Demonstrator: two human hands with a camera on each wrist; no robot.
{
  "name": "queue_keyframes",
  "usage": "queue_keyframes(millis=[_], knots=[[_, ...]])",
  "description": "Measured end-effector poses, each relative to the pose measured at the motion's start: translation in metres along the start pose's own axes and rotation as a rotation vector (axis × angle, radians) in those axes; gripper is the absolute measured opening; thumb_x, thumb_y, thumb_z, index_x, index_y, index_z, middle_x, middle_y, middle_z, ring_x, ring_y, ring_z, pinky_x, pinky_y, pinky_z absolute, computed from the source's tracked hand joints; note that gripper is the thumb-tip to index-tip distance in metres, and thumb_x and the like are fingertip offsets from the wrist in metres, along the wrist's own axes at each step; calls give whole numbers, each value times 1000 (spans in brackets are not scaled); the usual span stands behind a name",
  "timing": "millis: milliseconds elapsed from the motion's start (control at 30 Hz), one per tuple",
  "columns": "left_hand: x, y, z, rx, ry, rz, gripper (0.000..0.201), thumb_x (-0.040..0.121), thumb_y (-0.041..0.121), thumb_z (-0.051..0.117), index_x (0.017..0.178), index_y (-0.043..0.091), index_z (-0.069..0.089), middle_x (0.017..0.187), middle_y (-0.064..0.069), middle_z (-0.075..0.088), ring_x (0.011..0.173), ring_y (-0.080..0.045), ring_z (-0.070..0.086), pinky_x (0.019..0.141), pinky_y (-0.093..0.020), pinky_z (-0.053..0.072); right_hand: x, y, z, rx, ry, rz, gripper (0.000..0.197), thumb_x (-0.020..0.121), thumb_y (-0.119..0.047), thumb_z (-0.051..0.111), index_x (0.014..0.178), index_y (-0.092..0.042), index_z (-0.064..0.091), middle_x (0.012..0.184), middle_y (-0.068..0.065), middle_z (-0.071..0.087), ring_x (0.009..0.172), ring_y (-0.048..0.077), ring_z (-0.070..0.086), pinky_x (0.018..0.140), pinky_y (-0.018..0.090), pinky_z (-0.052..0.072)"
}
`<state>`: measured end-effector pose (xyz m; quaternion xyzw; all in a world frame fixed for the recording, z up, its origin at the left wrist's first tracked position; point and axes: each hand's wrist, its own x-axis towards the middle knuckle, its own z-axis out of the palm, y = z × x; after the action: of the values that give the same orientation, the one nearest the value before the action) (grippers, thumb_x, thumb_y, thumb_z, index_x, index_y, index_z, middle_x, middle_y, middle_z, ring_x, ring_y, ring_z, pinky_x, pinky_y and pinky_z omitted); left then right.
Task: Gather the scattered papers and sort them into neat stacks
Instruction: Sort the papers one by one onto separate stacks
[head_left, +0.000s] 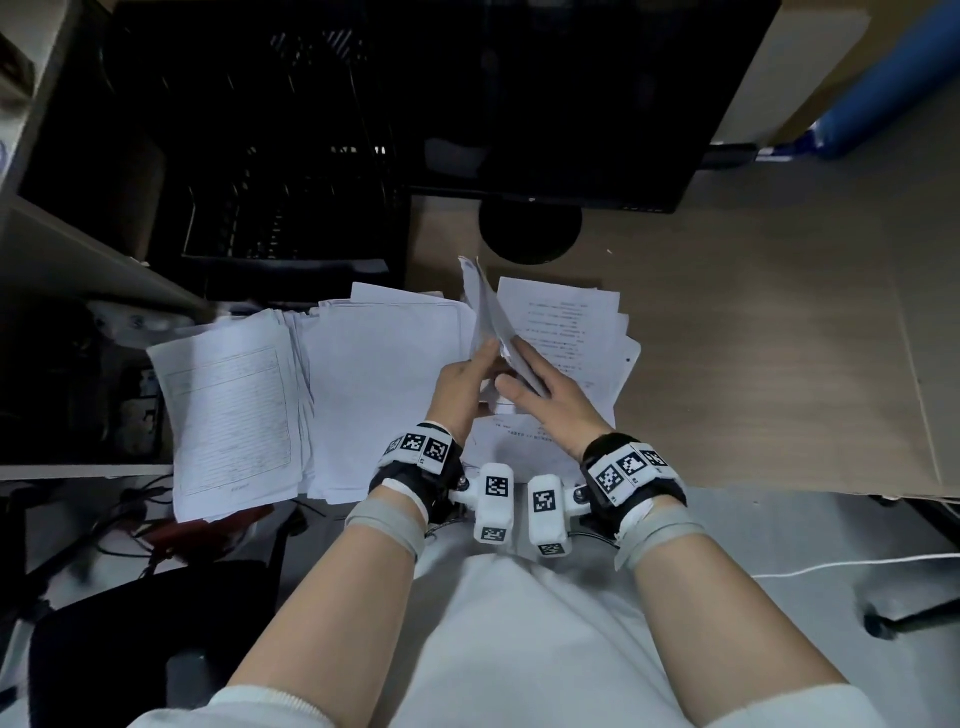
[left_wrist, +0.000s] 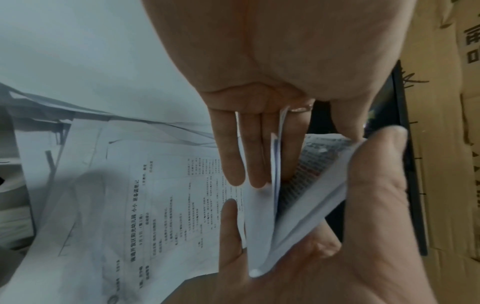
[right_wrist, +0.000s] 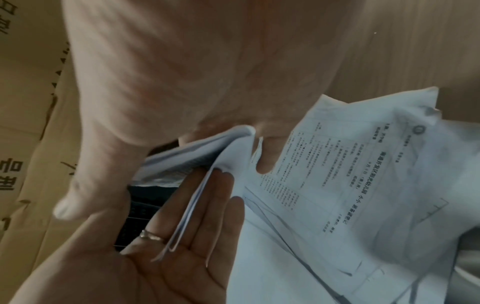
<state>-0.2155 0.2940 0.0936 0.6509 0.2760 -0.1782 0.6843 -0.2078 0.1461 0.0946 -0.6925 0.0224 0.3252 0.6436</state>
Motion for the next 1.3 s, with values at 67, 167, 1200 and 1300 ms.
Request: queue_keyframes(millis=[67, 167, 1200, 1300], knots=[[1, 0, -1, -5, -14, 7, 42, 95, 51, 61, 92, 12, 78, 79, 1, 75, 81, -16, 70, 71, -30, 56, 0, -2, 0, 8, 24, 1, 66, 90, -54, 58, 150, -38, 37, 153, -19, 37, 134, -6, 35, 108, 14, 28], [1, 0, -6, -39, -27, 11, 40, 94, 49, 62, 94, 12, 78, 86, -3, 78, 87, -17, 74, 67, -29, 58, 0, -5, 2, 17, 41, 5, 57, 90, -58, 54, 144, -42, 44, 148, -23, 38, 135, -6, 32, 110, 20, 23], [23, -66, -44, 174, 314, 50, 63, 69, 53, 65, 83, -8, 62, 70, -8, 62, 68, -21, 56, 79, -55, 56, 10, 124, -31, -55, 750, 631, 33, 73, -31, 54, 102, -15, 58, 98, 1, 67, 83, 27, 67, 77, 44, 60], [17, -63, -43, 227, 298, 59, 47, 78, 46, 69, 79, -2, 68, 74, -15, 71, 70, -23, 62, 81, -54, 58, 8, 120, -22, -25, 630, 738, 60, 67, -41, 63, 115, -10, 45, 100, 7, 67, 85, 27, 69, 77, 43, 59]])
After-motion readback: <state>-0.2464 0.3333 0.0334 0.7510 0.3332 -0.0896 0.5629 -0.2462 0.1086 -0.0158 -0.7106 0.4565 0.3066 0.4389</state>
